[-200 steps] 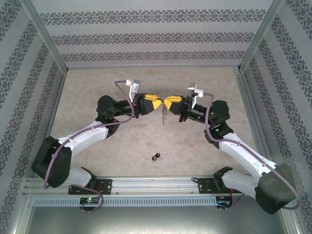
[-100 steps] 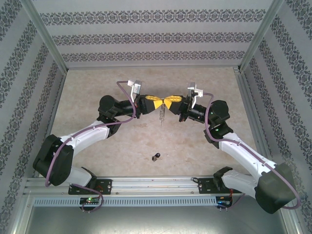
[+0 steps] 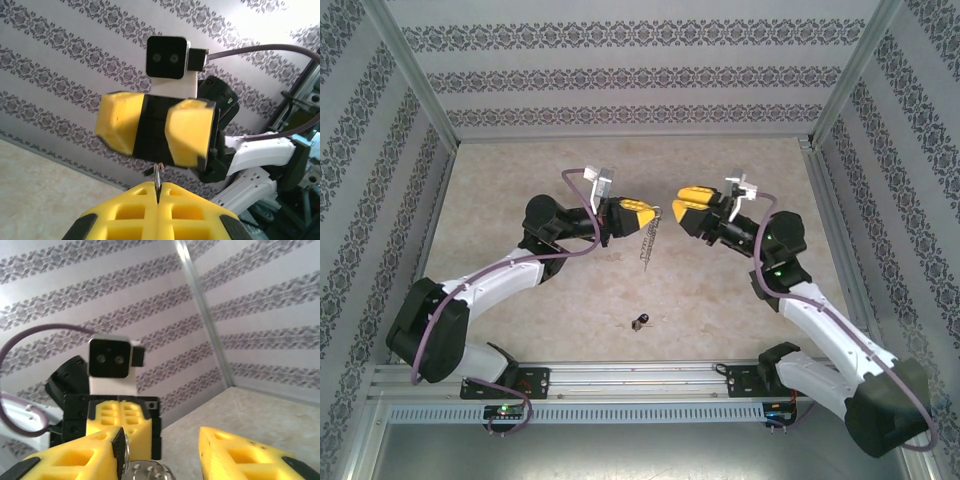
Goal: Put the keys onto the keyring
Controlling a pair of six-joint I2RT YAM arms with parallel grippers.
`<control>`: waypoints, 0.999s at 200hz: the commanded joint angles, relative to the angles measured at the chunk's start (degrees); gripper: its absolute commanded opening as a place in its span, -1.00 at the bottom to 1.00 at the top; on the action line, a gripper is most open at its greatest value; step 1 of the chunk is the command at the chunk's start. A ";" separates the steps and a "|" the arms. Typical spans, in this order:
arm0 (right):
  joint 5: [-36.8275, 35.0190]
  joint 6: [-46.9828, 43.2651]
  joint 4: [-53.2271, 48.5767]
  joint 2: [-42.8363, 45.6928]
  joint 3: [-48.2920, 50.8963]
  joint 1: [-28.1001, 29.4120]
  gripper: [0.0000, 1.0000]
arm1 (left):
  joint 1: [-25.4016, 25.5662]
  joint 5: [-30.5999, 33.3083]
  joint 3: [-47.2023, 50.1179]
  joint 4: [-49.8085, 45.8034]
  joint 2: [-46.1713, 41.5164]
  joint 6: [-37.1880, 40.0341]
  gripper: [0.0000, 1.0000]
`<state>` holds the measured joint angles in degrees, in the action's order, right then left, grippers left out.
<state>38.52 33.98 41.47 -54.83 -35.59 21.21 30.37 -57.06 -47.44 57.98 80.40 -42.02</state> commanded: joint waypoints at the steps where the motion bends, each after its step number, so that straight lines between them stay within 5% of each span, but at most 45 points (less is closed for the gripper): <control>1: -3.70 0.43 -2.23 3.36 2.53 -1.56 -0.11 | 0.48 -0.88 -1.88 -11.64 -4.34 16.05 -1.00; 39: -2.38 -0.01 -5.13 4.77 4.41 -2.14 -0.10 | 0.48 2.52 -3.87 -29.63 -7.47 34.71 -1.00; 79: -3.62 -0.22 -7.57 5.52 6.76 -2.27 -0.06 | 0.79 9.24 -4.06 -37.22 -8.69 44.56 -1.00; 200: -6.65 1.79 -12.91 6.69 14.32 -2.21 -0.03 | 2.68 23.86 4.94 -26.89 -12.07 58.48 -1.00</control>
<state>33.58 34.68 30.96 -48.62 -21.98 19.25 32.27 -35.97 -42.96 26.41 70.48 12.62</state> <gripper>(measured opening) 0.481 0.066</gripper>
